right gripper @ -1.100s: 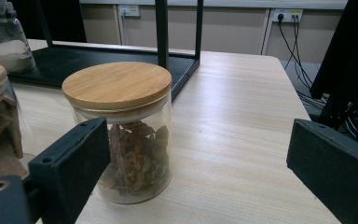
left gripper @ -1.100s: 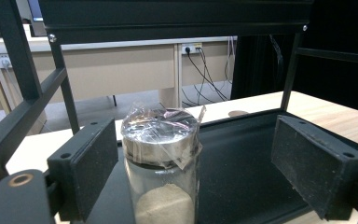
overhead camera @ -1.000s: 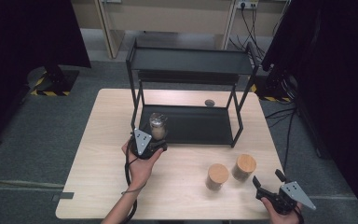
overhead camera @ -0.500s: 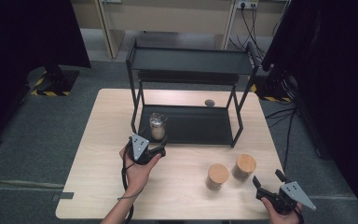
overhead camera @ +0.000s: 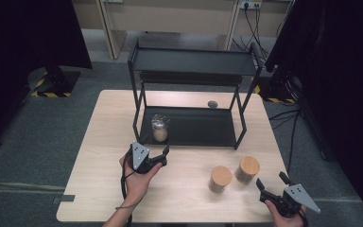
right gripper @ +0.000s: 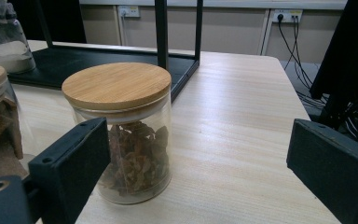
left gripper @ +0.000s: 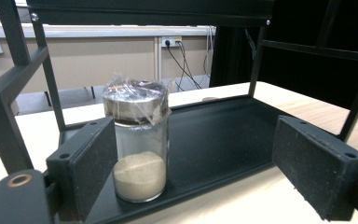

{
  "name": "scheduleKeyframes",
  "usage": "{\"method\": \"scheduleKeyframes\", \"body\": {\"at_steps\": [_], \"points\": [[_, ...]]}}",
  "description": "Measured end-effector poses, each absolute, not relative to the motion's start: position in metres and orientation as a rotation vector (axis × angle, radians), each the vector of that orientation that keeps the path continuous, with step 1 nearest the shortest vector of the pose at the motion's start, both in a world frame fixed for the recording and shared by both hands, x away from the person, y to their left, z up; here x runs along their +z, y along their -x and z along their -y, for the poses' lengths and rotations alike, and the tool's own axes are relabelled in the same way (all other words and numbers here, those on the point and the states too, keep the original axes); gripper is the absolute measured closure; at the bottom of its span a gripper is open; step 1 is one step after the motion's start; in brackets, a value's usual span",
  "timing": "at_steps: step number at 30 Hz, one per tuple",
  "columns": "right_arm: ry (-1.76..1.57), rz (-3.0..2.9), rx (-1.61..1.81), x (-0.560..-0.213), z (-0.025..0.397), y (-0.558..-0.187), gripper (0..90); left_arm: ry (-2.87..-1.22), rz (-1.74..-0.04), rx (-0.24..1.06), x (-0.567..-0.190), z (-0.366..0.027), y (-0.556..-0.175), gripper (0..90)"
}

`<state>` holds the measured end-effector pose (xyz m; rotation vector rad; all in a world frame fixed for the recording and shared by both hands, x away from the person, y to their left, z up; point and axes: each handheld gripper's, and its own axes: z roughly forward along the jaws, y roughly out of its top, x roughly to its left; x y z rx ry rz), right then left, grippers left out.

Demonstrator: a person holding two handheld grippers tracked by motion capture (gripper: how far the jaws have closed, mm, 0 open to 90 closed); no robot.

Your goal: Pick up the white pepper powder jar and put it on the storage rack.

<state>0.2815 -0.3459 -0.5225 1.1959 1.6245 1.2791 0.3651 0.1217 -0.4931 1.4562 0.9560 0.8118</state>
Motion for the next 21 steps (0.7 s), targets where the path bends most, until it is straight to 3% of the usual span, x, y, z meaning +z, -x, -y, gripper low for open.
{"method": "scheduleKeyframes", "body": {"at_steps": [21], "points": [[-1.196, -1.623, 1.28, -0.523, 0.346, -0.282, 6.4, -1.472, -0.914, 0.758, -0.506, -0.131, -0.329, 13.3]]}}
